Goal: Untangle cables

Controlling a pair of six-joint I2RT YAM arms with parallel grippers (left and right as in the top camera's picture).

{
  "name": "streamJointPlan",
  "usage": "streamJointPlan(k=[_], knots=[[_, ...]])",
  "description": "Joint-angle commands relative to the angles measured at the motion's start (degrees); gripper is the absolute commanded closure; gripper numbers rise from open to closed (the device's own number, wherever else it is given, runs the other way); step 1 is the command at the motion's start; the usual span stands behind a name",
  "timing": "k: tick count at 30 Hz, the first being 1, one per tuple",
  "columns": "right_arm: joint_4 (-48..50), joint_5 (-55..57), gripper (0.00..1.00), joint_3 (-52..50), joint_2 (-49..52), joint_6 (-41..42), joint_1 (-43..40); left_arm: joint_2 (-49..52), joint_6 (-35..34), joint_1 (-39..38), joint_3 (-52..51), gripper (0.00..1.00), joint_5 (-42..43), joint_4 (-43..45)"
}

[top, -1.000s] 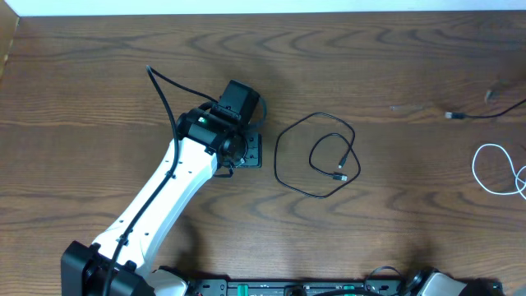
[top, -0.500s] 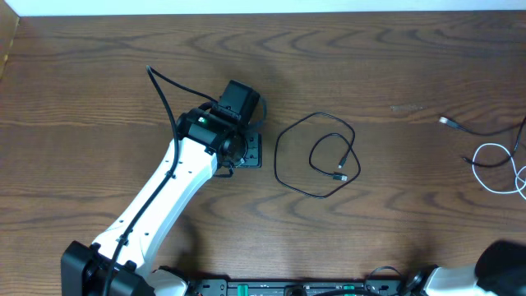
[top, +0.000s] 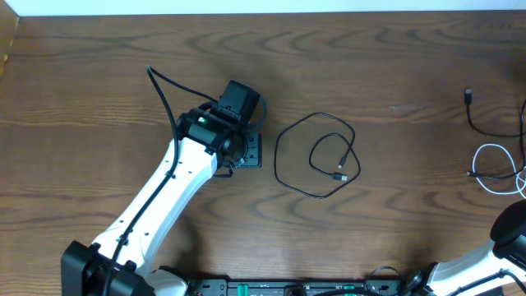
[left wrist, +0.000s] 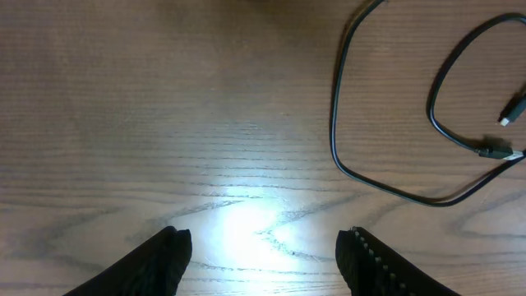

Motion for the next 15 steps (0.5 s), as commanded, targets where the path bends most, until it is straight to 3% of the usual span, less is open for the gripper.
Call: streamJointPlan(k=[1,4,9,15], knots=[[-1.33,-2.67,0.01,0.5,0.02,-1.4,-0.07,-0.13,-0.52,0.24,0.26,0.37,-0.33,-0.2],[-3.19,-9.92,0.01,0.5,0.0,-4.42,-0.02,-0.13,-0.52,0.24,0.26,0.37,-0.33,-0.2],[-8.2,-11.8,0.01,0.5,-0.04,-5.05,-0.02,-0.13,-0.52,0.24,0.26,0.37,-0.33,-0.31],[-13.9,-24.37,0.01,0.5,-0.04,-15.43,0.39,-0.13,-0.52,0.24,0.26,0.37,-0.33,-0.33]])
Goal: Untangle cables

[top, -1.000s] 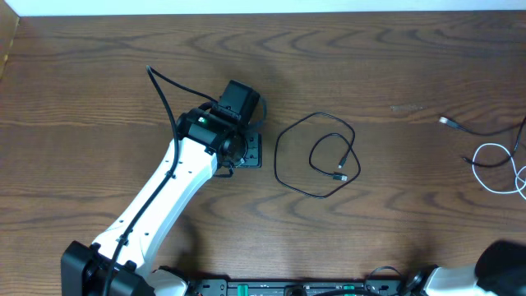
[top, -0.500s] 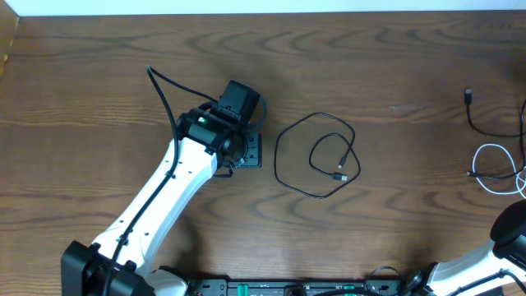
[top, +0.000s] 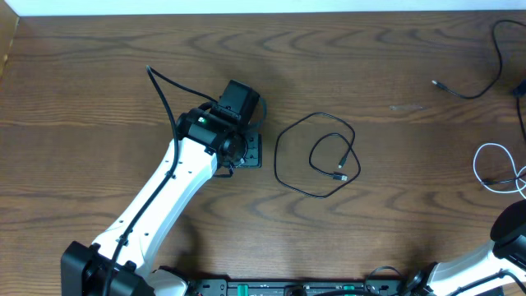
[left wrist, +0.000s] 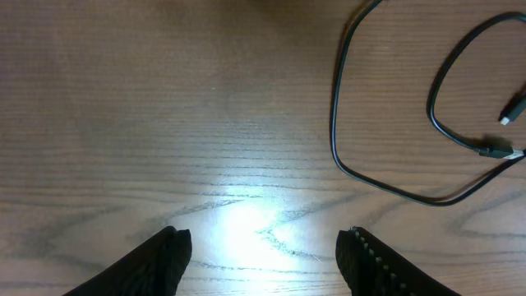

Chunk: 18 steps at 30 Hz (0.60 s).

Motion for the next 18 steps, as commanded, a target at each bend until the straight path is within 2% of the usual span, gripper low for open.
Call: streamJointPlan(k=[1,6,10,18], knots=[[-2.51,-10.43,0.01,0.48,-0.04,-8.09,0.87,-0.13,-0.52,0.24,0.26,0.37,-0.33,-0.22],[-6.19,-11.28,0.01,0.48,-0.04,-12.48,7.28,-0.13,-0.5,0.26,0.26,0.37,-0.66,-0.52],[-6.84,-7.21,0.01,0.48,-0.04,-12.81,14.71,-0.13,-2.47,0.5,0.26,0.39,-6.32,-2.89],[-8.39,-2.69,0.01,0.22,-0.04,-11.69,30.95,-0.15,-3.56,7.65,0.26,0.39,-8.28,-7.8]])
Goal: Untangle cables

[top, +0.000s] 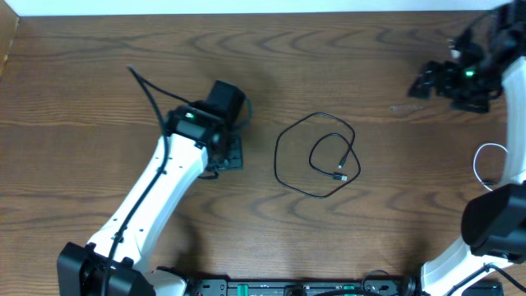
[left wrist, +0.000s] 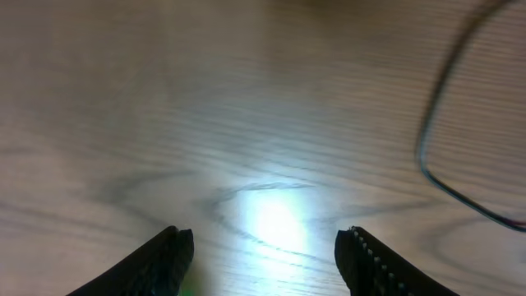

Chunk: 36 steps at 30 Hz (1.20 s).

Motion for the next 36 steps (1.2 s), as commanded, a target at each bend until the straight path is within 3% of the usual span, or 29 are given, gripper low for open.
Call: streamJointPlan(k=[1,10,17,23,32,36], knots=[[-0.72,1.49,0.01,-0.44,-0.04,0.66,7.13,-0.13,-0.74,3.74,0.26,0.39,-1.99,-1.14],[5.11,8.87,0.01,-13.25,-0.04,9.9,24.15,-0.13,-0.72,6.95,0.26,0.39,-1.11,-1.18],[24.85,20.57,0.01,-27.65,-0.02,17.16,33.0,-0.13,-0.74,6.95,0.26,0.39,-1.01,-1.2],[35.87,29.31,0.01,-34.73,-0.02,18.32,36.37,-0.13,-0.74,6.95,0.26,0.39,0.37,-1.33],[43.98,29.22,0.01,-42.25,-0.02,32.48,34.18,-0.13,-0.74,6.95,0.26,0.39,0.37,-1.33],[48.89,28.09,0.08,-42.69,-0.02,34.56,34.05,-0.15,-0.74,6.95,0.26,0.39,0.39,-1.38]])
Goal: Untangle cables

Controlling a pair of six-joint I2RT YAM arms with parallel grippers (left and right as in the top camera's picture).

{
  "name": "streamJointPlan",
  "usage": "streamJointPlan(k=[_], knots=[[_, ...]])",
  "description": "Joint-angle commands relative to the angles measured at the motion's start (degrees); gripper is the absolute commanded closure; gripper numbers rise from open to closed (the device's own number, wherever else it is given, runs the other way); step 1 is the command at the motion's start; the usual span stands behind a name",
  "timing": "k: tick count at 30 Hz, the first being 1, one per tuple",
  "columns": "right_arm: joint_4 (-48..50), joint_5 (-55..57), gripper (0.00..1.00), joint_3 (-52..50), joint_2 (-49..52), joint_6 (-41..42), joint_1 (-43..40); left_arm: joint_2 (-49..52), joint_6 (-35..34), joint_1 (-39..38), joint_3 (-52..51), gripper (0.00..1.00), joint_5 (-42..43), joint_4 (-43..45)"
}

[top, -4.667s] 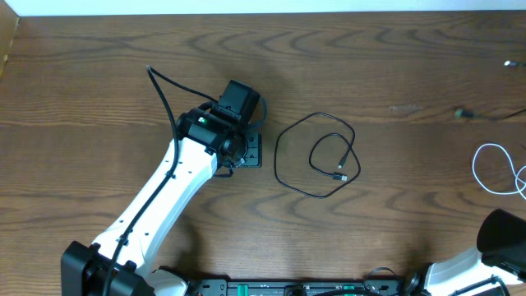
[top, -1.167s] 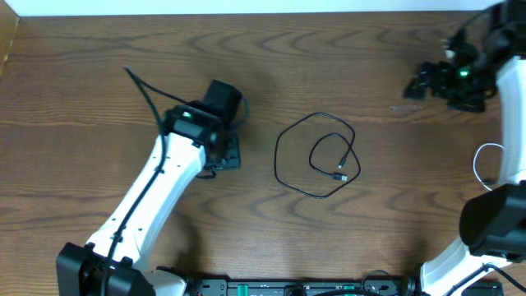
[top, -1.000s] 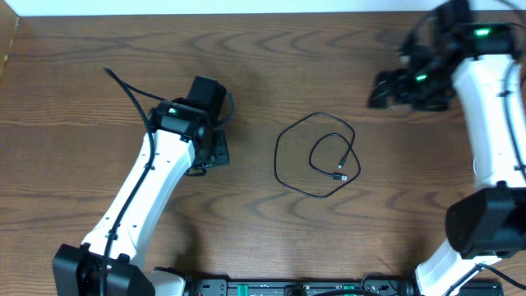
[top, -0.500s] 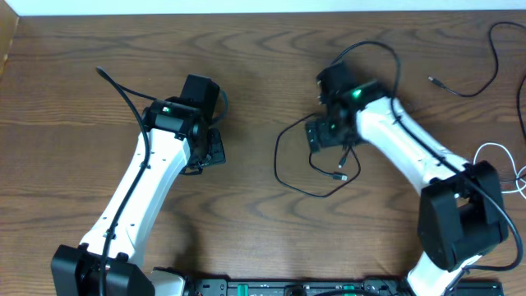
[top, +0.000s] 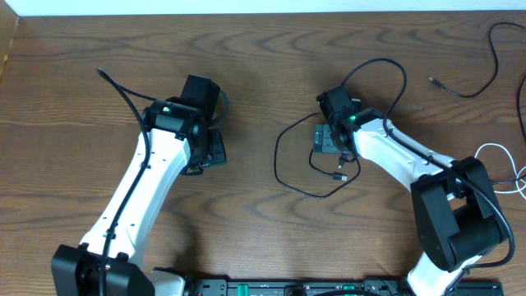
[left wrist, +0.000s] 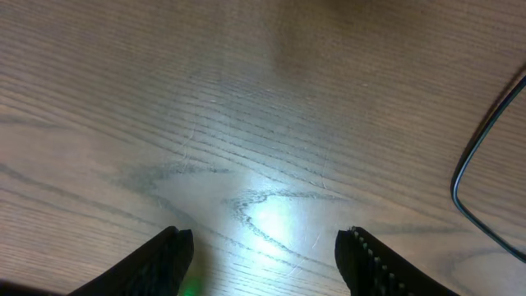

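Note:
A thin black cable (top: pixel 277 164) lies coiled in a loose loop at the table's middle, both plug ends inside the loop. My right gripper (top: pixel 323 141) is down at the loop's upper right, on or just over the cable; its jaws are hidden from above. To the loop's left is my left gripper (top: pixel 210 150). In the left wrist view the left gripper (left wrist: pixel 265 238) stands open over bare wood, and only an arc of the black cable (left wrist: pixel 472 193) shows at the right edge.
A second black cable (top: pixel 464 95) with a small plug lies at the far right, running off the top corner. A white cable (top: pixel 491 148) curls at the right edge. The table (top: pixel 99 49) is dark wood, with a white wall along its far edge.
My right arm was up at the far right corner; now its gripper is at the black loop in the middle. My left gripper has shifted further left, away from the loop, still open.
At first my left gripper hung open just left of the loop and the second black cable lay at the right edge. That cable then lay higher, near the far corner. My right arm showed there, the left shifted left, and now the right is at the loop.

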Motion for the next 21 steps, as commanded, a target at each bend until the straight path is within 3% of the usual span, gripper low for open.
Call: streamJointPlan(k=[1,10,14,17,21], knots=[[1.99,1.62,0.13,-0.31,0.0,4.28,-0.24,-0.15,-0.55,0.24,0.26,0.39,-0.11,-0.31],[4.85,2.54,0.13,-0.7,0.02,11.56,-3.8,-0.13,-0.55,0.24,0.26,0.38,-0.11,-0.28],[5.11,2.19,0.29,-0.98,0.02,11.54,-5.33,-0.13,-0.55,0.24,0.26,0.38,-0.11,-0.28],[5.16,2.19,0.24,-1.95,0.02,11.54,-6.08,-0.13,-0.55,0.24,0.26,0.38,-0.11,-0.26],[7.02,1.75,0.26,-3.78,0.02,11.54,-6.34,-0.13,-0.55,0.24,0.26,0.38,-0.11,-0.28]])
